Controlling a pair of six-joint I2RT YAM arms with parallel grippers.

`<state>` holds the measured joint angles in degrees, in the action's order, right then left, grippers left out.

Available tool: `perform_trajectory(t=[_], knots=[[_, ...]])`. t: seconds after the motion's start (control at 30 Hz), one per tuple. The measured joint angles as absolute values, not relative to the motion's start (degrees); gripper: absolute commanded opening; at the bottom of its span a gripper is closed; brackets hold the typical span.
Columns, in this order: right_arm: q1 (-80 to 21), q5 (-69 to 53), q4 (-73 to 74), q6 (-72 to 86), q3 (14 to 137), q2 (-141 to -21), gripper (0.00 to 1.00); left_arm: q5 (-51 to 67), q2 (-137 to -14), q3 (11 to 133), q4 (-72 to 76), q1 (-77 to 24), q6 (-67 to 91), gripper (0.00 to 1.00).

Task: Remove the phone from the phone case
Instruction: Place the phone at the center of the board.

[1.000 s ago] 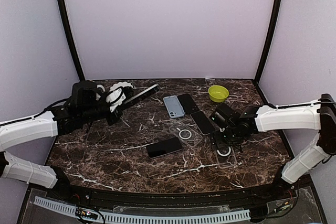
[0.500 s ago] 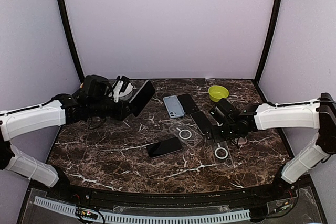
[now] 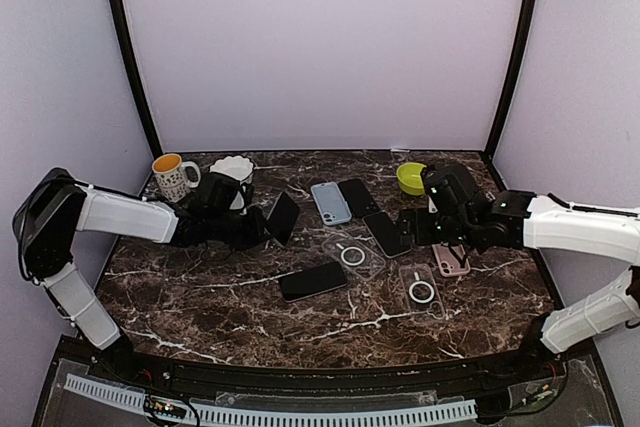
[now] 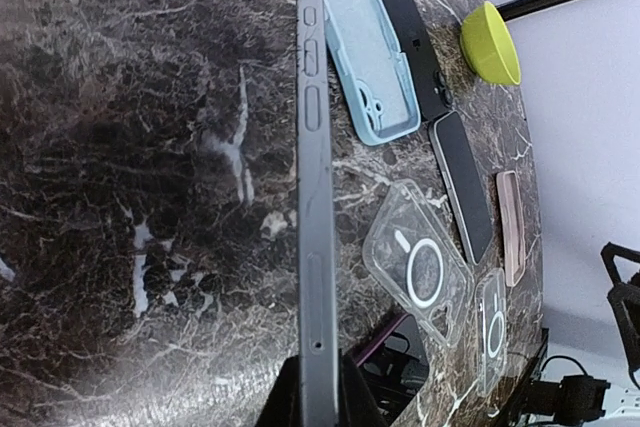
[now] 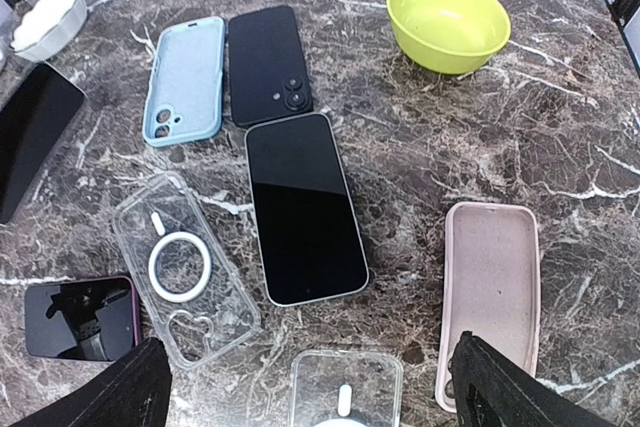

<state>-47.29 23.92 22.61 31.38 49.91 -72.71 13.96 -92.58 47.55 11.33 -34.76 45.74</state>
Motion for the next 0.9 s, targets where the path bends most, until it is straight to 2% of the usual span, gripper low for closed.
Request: perform_trajectory(t=[0.27, 0.6, 0.9], knots=[[-47.2, 24.1, 21.4, 31.6, 47.4, -70.1, 0.98, 16.0, -99.7, 46.5, 22.1, -34.8, 53.9, 0.0], [-47.2, 24.1, 19.3, 31.4, 47.3, -70.1, 0.99, 15.5, -105.2, 47.8, 28.0, -36.8, 57.3, 0.01], [-47.2, 24.1, 19.3, 30.6, 47.3, -70.1, 0.99, 14.2, -109.3, 50.3, 31.1, -38.9, 57.7, 0.23]])
